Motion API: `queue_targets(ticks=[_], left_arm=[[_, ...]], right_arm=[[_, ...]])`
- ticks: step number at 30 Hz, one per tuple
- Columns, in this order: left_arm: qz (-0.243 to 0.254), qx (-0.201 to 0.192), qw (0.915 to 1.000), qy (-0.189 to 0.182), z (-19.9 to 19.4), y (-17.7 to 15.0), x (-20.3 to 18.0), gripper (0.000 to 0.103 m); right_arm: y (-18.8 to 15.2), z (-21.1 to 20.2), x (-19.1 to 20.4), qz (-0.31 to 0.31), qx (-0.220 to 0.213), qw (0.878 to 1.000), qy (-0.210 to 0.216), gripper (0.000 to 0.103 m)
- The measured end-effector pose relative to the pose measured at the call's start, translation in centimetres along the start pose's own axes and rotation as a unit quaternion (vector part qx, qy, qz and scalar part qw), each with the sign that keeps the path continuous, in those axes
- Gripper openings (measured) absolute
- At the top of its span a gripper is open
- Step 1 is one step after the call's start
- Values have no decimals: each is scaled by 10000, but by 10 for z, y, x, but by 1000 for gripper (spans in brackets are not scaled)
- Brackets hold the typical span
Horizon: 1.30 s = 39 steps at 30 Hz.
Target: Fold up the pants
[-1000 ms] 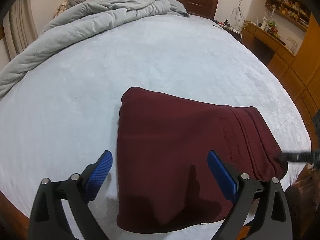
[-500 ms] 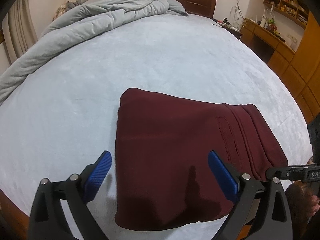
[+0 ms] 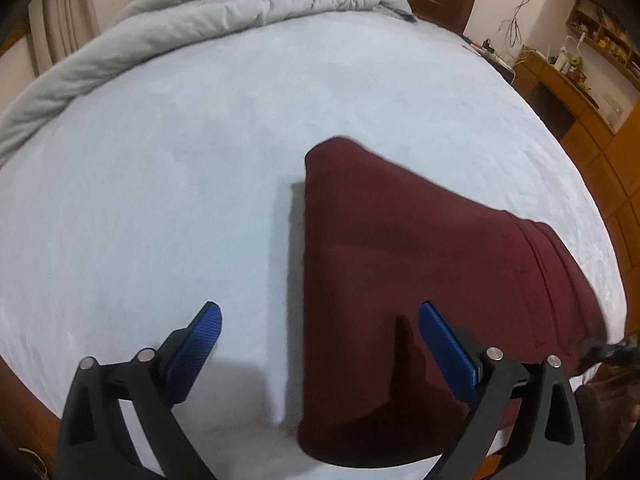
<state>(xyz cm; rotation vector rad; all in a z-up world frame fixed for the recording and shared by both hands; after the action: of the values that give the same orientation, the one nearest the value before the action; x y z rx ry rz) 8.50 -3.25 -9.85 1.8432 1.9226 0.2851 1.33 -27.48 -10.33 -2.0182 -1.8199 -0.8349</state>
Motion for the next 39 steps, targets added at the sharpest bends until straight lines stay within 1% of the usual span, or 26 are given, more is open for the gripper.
queue_targets(ticks=[2, 4, 7, 9, 10, 11, 14, 18, 19, 20, 22, 23, 24, 25, 26, 27, 29, 32, 34, 36, 37, 39], left_arm=[[-94, 287, 9995, -112, 7, -4, 10, 99], [-350, 490, 9972, -437, 12, -10, 24, 99], [-882, 691, 9889, -981, 16, -14, 38, 99], [-1150, 878, 9818, -1230, 24, -17, 43, 99], [-1223, 923, 9788, -1358, 26, -18, 43, 99], [-1286, 1008, 9740, -1568, 30, -19, 42, 99], [-1455, 1228, 9653, -1785, 42, -23, 41, 99], [-1437, 1375, 9635, -1794, 48, -23, 36, 99], [-1461, 1427, 9615, -1840, 48, -23, 35, 99], [-1492, 1523, 9576, -1937, 48, -23, 32, 99], [-1591, 1762, 9451, -2248, 49, -27, 24, 98], [-1614, 1874, 9380, -2427, 49, -29, 18, 87], [-1624, 1932, 9369, -2419, 50, -32, 14, 84], [-1577, 1885, 9420, -2283, 48, -32, 12, 84], [-1496, 1823, 9458, -2234, 45, -33, 9, 84], [-1465, 1793, 9474, -2211, 45, -33, 8, 82], [-1400, 1726, 9514, -2131, 44, -32, 11, 78], [-1298, 1749, 9549, -2016, 50, -36, 11, 73], [-1308, 1754, 9537, -2064, 55, -36, 11, 73], [-1378, 1758, 9516, -2109, 54, -35, 13, 72], [-1358, 1759, 9524, -2087, 53, -34, 13, 71], [-1296, 1750, 9553, -2000, 50, -35, 11, 68]], right_arm=[[-2, 5, -3, 38, -7, 9999, 100, 21], [-1, 3, 0, 9, -77, 9998, 187, 21], [-1, 3, 1, -51, -91, 9998, 193, 21], [1, 4, 0, -34, -101, 9997, 237, 21], [1, 4, -2, 0, -113, 9995, 284, 21], [0, 3, -2, 17, -117, 9994, 312, 22], [-2, 1, -7, 111, -123, 9988, 458, 22], [0, -1, -9, 146, -97, 9985, 514, 22], [0, -2, -8, 123, -99, 9986, 513, 22], [2, -5, -5, 80, -117, 9986, 513, 22], [5, -14, 2, -65, -212, 9985, 503, 21], [7, -19, 6, -127, -273, 9982, 519, 21], [8, -25, 10, -197, -341, 9978, 529, 21], [9, -32, 15, -283, -432, 9974, 506, 21], [10, -36, 17, -321, -462, 9973, 476, 21], [9, -38, 17, -360, -480, 9973, 413, 21], [6, -32, 10, -318, -376, 9986, 192, 20], [-1, -6, -15, 6, -59, 10000, 7, 20], [-4, 3, -24, 136, -56, 9998, 118, 20], [-4, 0, -24, 167, -115, 9995, 261, 21], [-4, -1, -21, 55, -119, 9996, 235, 24], [-4, -3, -18, -3, -142, 9996, 225, 25]])
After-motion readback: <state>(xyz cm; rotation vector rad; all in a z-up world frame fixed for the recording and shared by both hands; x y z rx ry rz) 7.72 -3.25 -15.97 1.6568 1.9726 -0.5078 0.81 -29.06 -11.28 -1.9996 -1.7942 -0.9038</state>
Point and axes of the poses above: each gripper's, at about its wrist camera, not at the fingertips, and z roughly the way its jaws point, x to its left, y to its top, the point moved 5 cm from there along z, roughly the way its jaws point
